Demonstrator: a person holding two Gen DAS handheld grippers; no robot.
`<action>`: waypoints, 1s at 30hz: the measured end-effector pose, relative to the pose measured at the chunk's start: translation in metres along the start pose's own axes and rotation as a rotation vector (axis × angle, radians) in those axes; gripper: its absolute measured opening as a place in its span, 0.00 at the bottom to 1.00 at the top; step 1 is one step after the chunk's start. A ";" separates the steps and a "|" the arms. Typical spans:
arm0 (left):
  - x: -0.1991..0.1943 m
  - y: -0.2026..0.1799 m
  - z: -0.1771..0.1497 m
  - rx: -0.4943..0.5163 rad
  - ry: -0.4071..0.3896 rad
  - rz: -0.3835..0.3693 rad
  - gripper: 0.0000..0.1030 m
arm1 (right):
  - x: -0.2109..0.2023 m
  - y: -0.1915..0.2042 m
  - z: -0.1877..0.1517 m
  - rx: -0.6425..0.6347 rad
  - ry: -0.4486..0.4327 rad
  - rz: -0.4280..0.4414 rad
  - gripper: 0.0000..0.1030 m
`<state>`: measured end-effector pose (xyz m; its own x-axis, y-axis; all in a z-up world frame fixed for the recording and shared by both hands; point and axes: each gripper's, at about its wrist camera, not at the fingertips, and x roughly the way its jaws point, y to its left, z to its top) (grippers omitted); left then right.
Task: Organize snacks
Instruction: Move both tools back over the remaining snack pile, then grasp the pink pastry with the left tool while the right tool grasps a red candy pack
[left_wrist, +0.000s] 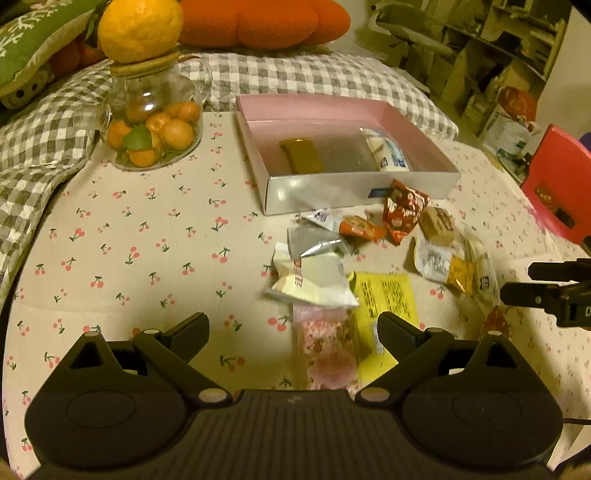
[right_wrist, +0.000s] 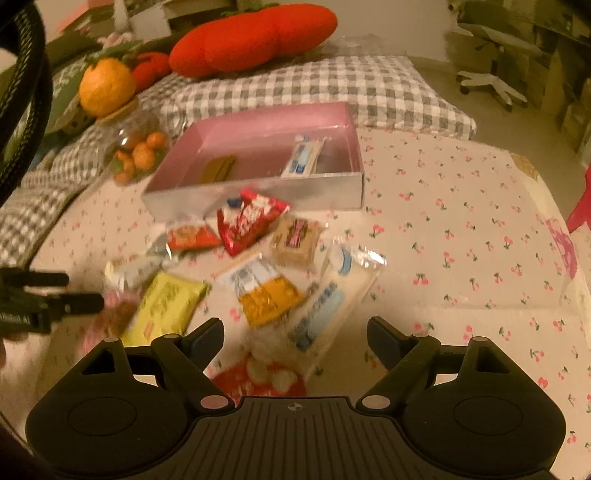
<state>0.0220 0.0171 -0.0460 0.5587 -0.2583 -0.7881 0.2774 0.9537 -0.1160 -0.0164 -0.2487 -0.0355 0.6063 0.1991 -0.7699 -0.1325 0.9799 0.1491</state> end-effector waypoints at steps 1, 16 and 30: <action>-0.001 0.000 -0.002 0.007 -0.003 0.000 0.94 | 0.000 0.001 -0.004 -0.012 0.004 -0.001 0.84; 0.006 -0.017 -0.038 0.133 0.011 -0.029 0.92 | -0.003 0.017 -0.041 -0.092 -0.068 0.047 0.84; 0.009 -0.019 -0.040 0.152 0.037 -0.068 0.56 | 0.016 0.035 -0.052 -0.124 -0.034 0.109 0.84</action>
<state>-0.0090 0.0027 -0.0751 0.5062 -0.3134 -0.8034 0.4301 0.8993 -0.0798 -0.0525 -0.2119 -0.0747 0.6088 0.3066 -0.7317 -0.2933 0.9439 0.1515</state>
